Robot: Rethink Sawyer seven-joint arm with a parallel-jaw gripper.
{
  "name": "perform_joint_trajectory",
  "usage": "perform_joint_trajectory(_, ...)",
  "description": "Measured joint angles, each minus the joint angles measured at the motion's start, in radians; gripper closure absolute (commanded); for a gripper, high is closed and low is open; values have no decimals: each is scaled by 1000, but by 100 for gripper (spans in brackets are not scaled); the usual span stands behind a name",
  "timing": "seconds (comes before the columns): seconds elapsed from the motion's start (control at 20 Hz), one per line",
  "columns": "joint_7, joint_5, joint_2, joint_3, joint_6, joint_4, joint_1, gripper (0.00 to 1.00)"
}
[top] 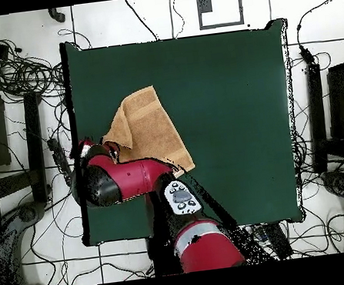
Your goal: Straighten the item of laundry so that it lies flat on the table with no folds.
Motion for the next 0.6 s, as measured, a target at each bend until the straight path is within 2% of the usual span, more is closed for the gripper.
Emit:
perform_joint_trajectory(0.3,0,-43,0,40,0,-5,-9,0)
perform_joint_trajectory(0.6,0,-78,12,103,21,-19,-56,0)
